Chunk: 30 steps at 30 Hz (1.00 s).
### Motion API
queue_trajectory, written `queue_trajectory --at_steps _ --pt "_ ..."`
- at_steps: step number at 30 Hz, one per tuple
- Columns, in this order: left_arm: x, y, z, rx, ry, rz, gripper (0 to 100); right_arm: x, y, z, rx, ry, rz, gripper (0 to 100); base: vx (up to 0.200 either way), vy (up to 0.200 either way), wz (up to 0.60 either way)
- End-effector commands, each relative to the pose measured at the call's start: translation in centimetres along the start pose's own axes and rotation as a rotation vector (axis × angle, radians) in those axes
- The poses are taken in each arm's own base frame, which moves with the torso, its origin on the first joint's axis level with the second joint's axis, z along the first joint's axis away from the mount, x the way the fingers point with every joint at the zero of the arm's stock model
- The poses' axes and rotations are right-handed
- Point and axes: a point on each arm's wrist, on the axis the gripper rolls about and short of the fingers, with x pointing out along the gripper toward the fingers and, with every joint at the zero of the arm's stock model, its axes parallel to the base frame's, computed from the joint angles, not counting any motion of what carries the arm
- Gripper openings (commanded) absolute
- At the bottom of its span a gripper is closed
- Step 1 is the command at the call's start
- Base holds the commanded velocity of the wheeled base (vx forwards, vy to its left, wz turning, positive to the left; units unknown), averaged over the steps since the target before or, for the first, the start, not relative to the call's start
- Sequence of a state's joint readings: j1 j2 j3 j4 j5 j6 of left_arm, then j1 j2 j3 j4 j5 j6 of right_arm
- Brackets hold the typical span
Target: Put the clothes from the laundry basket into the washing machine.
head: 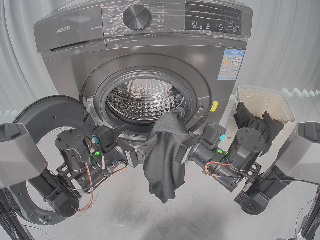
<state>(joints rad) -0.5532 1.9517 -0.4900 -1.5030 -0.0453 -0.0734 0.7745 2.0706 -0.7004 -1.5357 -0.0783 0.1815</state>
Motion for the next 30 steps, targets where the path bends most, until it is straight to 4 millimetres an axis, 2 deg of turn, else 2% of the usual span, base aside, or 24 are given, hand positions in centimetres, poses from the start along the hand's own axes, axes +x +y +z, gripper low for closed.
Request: queue_trajectory --at_steps 1,17,30 --pt "0.2 0.6 -1.7 -0.001 0.048 0.018 100 -0.5 0.5 2.1 0.005 -0.053 0.015 0 0.0 0.0 0.0" --pt "1.5 1.5 -5.7 -0.009 0.151 0.039 100 -2.0 1.4 4.4 0.013 -0.102 0.043 0 0.0 0.0 0.0" --pt "3.0 2.7 -6.6 -0.01 0.14 0.074 100 -3.4 2.5 4.7 0.02 -0.089 0.081 0 0.0 0.0 0.0"
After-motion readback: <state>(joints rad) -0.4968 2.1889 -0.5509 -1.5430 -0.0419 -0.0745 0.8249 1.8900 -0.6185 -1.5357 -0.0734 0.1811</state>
